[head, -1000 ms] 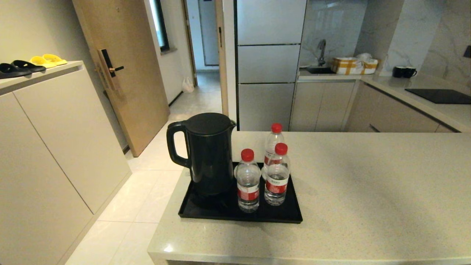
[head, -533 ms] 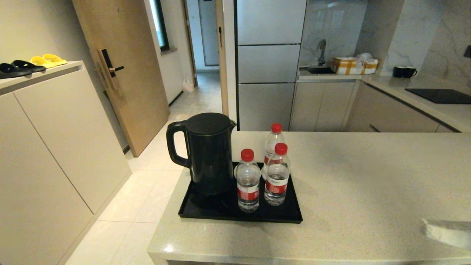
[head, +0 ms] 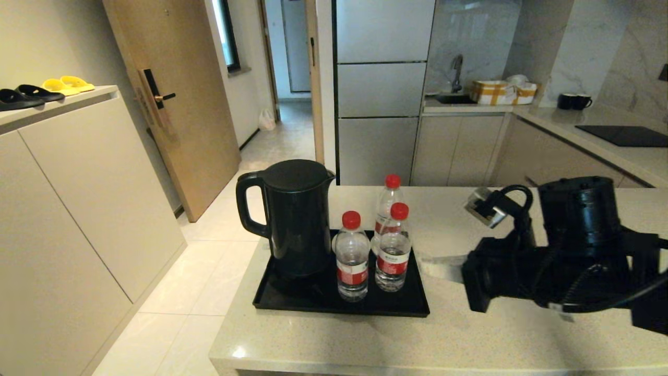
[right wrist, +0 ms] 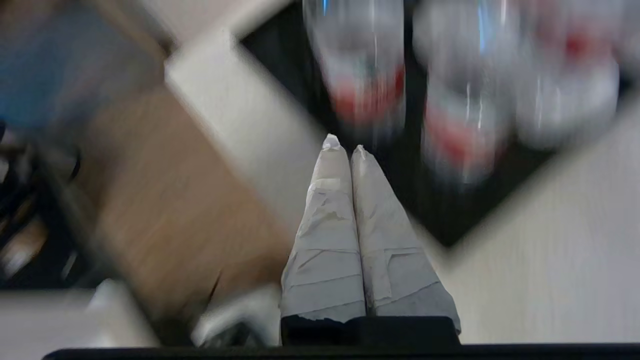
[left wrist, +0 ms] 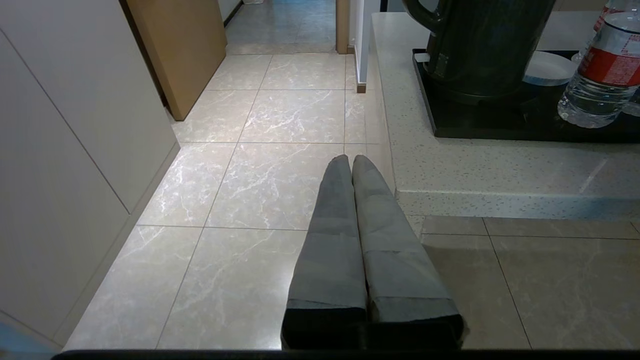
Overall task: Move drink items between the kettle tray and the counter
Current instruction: Pick up the bottled water
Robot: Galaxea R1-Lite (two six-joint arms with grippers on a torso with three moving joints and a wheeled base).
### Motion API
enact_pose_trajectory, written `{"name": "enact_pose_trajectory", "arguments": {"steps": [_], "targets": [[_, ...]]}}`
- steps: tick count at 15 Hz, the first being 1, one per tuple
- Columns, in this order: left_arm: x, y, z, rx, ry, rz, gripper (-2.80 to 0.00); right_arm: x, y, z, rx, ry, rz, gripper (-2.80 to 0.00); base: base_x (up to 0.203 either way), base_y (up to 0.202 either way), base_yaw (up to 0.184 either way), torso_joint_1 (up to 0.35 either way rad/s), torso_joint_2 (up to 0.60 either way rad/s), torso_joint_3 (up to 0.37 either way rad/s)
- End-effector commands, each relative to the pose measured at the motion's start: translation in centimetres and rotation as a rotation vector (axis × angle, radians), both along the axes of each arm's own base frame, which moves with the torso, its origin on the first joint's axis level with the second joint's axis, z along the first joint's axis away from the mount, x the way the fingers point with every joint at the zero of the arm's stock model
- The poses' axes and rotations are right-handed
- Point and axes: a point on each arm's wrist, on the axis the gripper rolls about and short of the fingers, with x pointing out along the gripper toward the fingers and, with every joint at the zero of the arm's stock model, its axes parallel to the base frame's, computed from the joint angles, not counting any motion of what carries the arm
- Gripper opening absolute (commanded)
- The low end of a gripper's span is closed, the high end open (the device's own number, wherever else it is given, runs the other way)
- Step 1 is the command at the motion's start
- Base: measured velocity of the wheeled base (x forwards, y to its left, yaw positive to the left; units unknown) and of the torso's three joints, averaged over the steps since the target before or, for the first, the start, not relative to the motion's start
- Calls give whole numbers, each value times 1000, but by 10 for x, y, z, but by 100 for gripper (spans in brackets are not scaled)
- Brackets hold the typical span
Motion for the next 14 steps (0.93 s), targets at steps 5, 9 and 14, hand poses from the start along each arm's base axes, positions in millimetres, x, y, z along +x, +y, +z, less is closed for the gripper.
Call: {"name": "enact_pose_trajectory", "arguments": {"steps": [5,9,14], "targets": [[0,0,0,0,1,0,-280,13,54,-35,-26,50,94,-280,0,0,0,0,0,0],[0,0,0,0,2,0,-280,6,54,-27,-18,31,95,-280,0,0,0,0,0,0],[0,0,0,0,1,0,-280,1,52,-23,-14,21,98,-280,0,0,0,0,0,0]]}}
